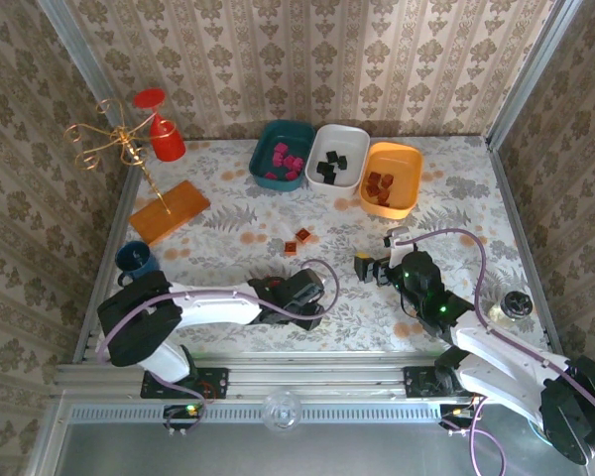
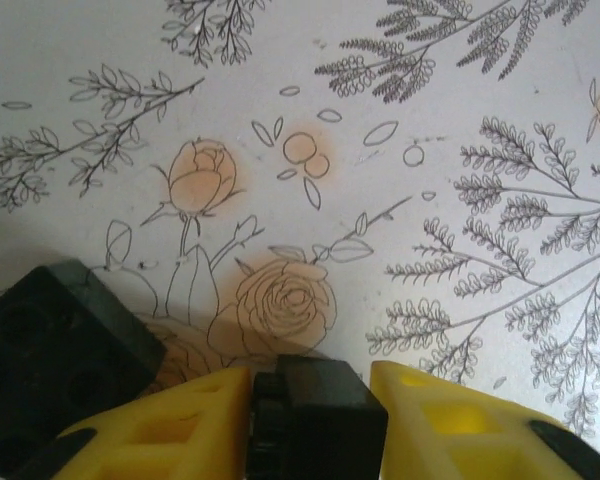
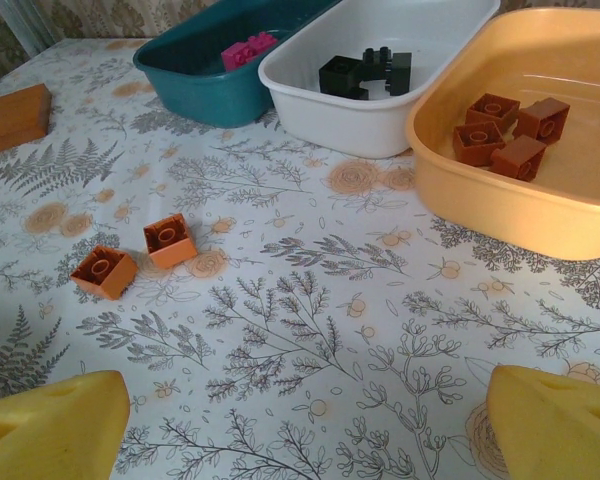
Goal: Sort the legos into containers by color
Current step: Pick up the lego from the middle-left of the table.
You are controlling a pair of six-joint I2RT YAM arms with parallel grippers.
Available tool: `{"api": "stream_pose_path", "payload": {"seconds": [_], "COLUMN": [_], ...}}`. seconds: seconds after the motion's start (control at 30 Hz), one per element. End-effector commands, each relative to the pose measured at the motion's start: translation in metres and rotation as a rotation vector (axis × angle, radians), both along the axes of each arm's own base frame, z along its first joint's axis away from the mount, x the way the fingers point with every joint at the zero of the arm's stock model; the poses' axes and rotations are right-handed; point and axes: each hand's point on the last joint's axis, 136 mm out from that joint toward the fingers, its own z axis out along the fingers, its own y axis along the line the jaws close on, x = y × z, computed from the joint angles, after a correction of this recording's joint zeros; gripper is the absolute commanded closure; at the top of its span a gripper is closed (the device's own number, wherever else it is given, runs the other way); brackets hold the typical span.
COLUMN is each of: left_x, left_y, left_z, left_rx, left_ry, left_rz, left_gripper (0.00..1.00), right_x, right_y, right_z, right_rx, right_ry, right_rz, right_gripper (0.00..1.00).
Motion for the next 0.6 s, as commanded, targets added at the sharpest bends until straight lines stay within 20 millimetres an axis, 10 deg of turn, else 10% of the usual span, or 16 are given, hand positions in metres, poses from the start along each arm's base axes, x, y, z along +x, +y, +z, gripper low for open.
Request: {"api": "stream_pose_path", "payload": {"seconds": [0.0, 0.3, 0.57], "left_x": [0.005, 0.031, 0.134], "left_y": [0.000, -0.011, -0.016], "left_z": [0.003, 0.032, 0.106], "left_rx": [0.046, -0.060, -0.209], "left_ry": [-0.057, -0.144, -0.299], "left_rz": [-0.018, 0.016, 0.116], "left_gripper": [0.67, 0.74, 0.73], "right_x": [0.002, 0.001, -0.002], "right_y": [-0.005, -0.011, -0.009], "right_z": [0.013, 0.016, 0.022], "right_rx": [0.002, -0.001, 0.019], "right_ry": [-0.025, -0.038, -0.061], "right_rz": [-0.033, -0.062, -0.041], "right_gripper": [0.06, 0.06, 0.06]}}
